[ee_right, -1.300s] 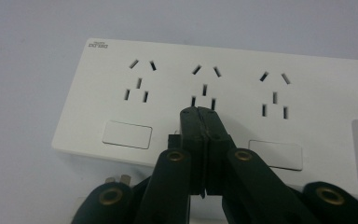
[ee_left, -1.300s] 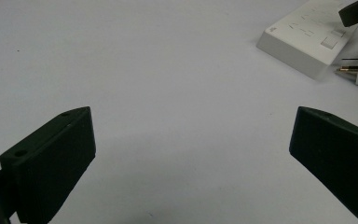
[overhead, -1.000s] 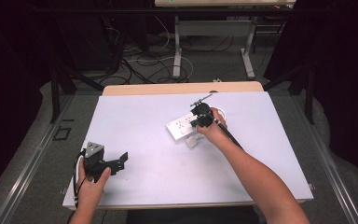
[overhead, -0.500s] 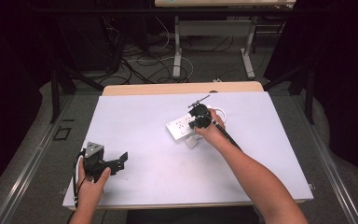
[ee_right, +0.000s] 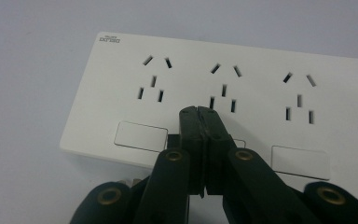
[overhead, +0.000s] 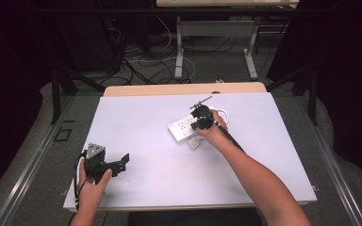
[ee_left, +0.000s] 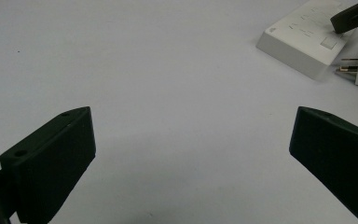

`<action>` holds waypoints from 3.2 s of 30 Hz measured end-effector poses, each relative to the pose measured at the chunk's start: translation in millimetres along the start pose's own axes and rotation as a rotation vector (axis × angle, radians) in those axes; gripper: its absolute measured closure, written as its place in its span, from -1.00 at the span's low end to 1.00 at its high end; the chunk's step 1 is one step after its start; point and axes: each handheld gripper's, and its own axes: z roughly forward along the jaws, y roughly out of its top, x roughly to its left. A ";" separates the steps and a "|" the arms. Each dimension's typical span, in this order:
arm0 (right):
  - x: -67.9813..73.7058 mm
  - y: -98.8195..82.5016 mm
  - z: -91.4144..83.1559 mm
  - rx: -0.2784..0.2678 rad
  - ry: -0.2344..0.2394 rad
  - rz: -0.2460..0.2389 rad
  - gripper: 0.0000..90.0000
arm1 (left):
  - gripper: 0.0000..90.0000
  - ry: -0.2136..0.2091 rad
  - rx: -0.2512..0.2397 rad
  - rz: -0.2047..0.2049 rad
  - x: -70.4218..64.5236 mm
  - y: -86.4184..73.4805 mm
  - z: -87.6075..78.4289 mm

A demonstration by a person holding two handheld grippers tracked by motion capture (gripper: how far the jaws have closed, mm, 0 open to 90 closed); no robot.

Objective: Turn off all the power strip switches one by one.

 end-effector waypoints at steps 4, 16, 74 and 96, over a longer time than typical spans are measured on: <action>0.7 0.1 0.1 0.003 -0.002 -0.001 1.00 | -0.99 0.000 0.001 0.001 -0.1 0.0 -0.1; 1.1 -1.5 1.7 0.011 0.008 -0.008 1.00 | -0.99 0.000 -0.004 -0.001 -0.4 -0.2 -0.4; 26.7 3.5 0.1 -0.005 0.047 -0.034 0.98 | -0.99 -0.001 -0.002 -0.002 0.0 0.2 -0.3; 34.8 3.1 5.8 -0.015 0.059 -0.065 0.97 | -0.99 -0.001 -0.005 -0.004 0.1 0.1 -0.1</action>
